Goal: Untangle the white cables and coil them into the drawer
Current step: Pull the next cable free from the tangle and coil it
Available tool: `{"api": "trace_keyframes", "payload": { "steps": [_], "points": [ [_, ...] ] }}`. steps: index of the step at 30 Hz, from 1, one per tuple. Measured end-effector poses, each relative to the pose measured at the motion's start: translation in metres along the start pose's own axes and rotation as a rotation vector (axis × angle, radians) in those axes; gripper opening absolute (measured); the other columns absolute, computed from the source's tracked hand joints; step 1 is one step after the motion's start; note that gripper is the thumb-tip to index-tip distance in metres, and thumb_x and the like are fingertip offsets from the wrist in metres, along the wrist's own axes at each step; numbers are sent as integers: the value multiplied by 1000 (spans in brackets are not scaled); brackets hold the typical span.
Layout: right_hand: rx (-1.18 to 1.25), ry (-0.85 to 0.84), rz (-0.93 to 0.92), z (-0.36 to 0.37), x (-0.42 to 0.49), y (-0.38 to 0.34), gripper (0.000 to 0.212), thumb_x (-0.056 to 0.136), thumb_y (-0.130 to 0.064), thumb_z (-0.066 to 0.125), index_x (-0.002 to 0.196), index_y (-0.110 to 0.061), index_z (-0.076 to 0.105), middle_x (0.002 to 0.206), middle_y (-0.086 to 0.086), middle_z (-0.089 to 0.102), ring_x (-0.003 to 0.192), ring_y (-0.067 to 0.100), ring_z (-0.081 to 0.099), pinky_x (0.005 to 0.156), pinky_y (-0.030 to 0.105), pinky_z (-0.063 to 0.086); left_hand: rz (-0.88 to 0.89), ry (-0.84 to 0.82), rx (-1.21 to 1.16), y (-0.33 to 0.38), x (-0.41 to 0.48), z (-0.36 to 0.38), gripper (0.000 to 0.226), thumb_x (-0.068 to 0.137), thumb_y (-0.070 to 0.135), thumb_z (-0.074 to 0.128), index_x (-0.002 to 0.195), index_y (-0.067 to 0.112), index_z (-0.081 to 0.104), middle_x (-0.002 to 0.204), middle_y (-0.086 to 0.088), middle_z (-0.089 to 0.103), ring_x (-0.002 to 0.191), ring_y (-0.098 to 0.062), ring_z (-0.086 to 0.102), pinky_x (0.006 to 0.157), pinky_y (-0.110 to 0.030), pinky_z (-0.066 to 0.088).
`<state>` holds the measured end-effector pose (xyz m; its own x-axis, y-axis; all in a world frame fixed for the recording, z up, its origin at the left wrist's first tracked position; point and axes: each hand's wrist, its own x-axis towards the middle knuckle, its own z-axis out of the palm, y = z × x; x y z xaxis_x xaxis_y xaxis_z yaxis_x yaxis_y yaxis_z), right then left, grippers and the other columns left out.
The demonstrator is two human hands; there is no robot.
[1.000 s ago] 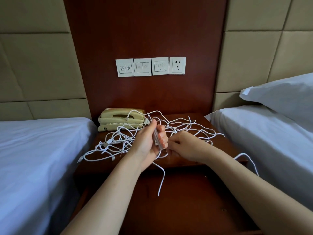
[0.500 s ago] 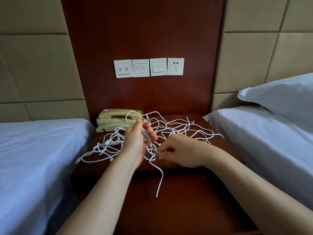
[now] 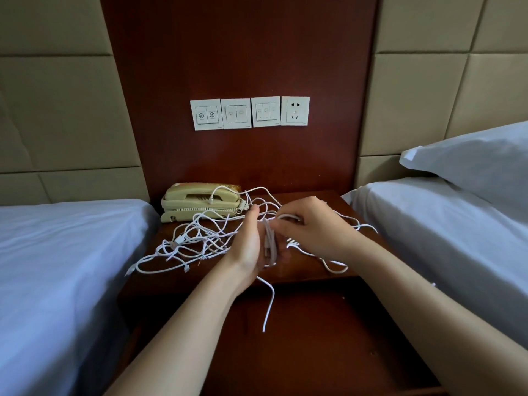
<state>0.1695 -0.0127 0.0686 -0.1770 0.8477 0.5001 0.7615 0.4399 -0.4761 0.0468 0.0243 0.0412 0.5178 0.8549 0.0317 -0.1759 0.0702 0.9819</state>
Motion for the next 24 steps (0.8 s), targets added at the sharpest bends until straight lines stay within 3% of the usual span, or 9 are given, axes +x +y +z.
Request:
{"api": "trace_keyframes", "payload": {
  "steps": [3, 7, 12, 18, 21, 24],
  "points": [
    [35, 65, 16, 0, -1, 6, 33, 89, -19, 62, 57, -19, 54, 49, -8, 48, 51, 4, 46, 50, 14, 32, -33, -92, 18, -1, -4, 6, 73, 99, 50, 4, 76, 5, 57, 51, -7, 46, 41, -16, 48, 52, -27, 35],
    [105, 83, 23, 1, -1, 11, 36, 88, -19, 63, 55, -28, 54, 49, -9, 55, 49, 0, 52, 51, 11, 35, -78, -167, 68, 0, -7, 6, 72, 96, 56, 2, 72, 5, 46, 53, -6, 45, 43, -16, 47, 48, -23, 38],
    [257, 100, 95, 2, -2, 17, 28, 86, -19, 67, 61, -7, 60, 41, -9, 53, 42, -1, 46, 47, 8, 32, -107, -266, 48, 2, -11, 5, 68, 95, 56, 3, 70, 8, 43, 49, -2, 43, 41, -14, 44, 43, -20, 38],
    [381, 95, 185, 8, 2, 30, 35, 87, -28, 64, 55, -17, 54, 49, -3, 39, 45, 2, 28, 44, 15, 23, -91, -260, 55, 4, -17, 7, 44, 100, 38, 30, 67, 12, 41, 45, 5, 35, 36, -7, 35, 39, -17, 32],
    [434, 51, 233, 12, 1, 31, 38, 86, -38, 59, 53, -20, 52, 51, 2, 35, 44, 5, 26, 43, 17, 21, -65, -229, 41, 3, -17, 7, 41, 101, 31, 31, 66, 12, 41, 43, 6, 33, 35, -5, 32, 38, -17, 30],
    [429, 28, 278, 18, -1, 38, 40, 94, -31, 53, 57, -15, 50, 48, -4, 30, 40, 4, 24, 39, 16, 20, -38, -204, 1, 5, -16, 5, 43, 101, 30, 28, 65, 12, 40, 43, 6, 32, 34, -5, 30, 38, -17, 29]
  ]
}}
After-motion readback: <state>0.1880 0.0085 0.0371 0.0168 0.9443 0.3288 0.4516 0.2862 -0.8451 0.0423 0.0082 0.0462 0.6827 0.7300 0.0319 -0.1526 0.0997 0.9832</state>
